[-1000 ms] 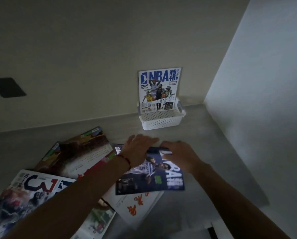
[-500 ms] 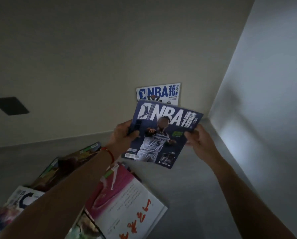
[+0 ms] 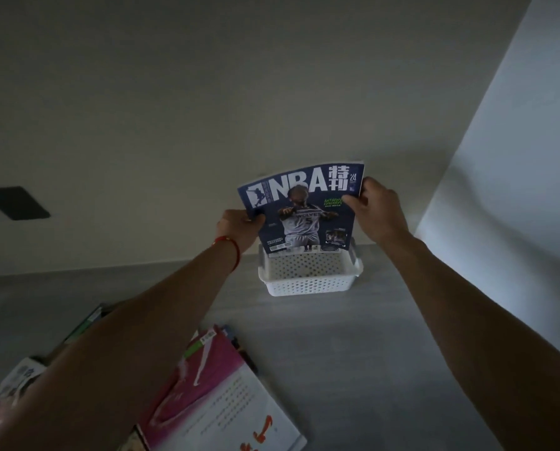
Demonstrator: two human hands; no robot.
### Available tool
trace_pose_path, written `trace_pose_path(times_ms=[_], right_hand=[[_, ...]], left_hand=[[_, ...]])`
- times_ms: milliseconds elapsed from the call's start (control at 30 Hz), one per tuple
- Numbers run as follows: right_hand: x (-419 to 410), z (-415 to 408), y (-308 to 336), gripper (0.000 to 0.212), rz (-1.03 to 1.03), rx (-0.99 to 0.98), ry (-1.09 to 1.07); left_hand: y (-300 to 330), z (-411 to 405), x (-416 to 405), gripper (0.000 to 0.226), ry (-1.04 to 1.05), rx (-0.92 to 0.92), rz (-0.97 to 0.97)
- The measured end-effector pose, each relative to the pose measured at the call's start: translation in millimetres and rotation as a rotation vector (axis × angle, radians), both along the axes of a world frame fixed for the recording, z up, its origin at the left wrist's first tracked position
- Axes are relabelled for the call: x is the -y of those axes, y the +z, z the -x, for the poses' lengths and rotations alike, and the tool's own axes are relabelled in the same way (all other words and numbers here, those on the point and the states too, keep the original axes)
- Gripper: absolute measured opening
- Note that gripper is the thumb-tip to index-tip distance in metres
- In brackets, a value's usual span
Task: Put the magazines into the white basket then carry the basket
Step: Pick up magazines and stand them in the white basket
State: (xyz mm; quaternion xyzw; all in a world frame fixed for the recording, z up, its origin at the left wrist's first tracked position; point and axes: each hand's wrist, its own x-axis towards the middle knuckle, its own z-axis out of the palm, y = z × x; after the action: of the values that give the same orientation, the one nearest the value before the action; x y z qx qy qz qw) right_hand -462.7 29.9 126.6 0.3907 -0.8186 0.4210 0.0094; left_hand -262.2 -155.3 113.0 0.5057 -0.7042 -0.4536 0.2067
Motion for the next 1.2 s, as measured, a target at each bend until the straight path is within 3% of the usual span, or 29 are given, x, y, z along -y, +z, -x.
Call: trace_pose_path(times_ms=[300, 500, 700, 833, 967, 1067, 1133, 1200], right_hand=[[20, 22, -52, 0.021, -0.117, 0.091, 0.023], [31, 25, -69, 0.017, -0.072, 0.258, -0.046], [38, 14, -74, 0.036, -0.051, 0.389, -0.018], [44, 17, -66, 0.049, -0.129, 0.552, -0.258], [42, 8, -62, 0.048, -0.179, 0.533, -0.216], [37, -14, -58, 0.035, -0.164, 0.505, -0.165], [32, -35, -57, 0.019, -0.231, 0.433, -0.108], [24, -64, -61, 0.018, -0.306, 0.38, -0.019]], left_hand=[[-45, 41, 14, 0.028, 0.152, 0.005, -0.201], [-62, 53, 14, 0.035, 0.16, -0.077, -0.312], [-62, 57, 14, 0.064, 0.059, -0.177, -0.427], [-54, 55, 8, 0.073, 0.047, -0.317, -0.518], [-42, 42, -1, 0.068, 0.024, -0.362, -0.523], [-37, 23, -4, 0.058, -0.088, -0.319, -0.472], [-37, 6, -8, 0.051, -0.133, -0.217, -0.354], [-41, -20, -17, 0.042, -0.174, -0.108, -0.189]])
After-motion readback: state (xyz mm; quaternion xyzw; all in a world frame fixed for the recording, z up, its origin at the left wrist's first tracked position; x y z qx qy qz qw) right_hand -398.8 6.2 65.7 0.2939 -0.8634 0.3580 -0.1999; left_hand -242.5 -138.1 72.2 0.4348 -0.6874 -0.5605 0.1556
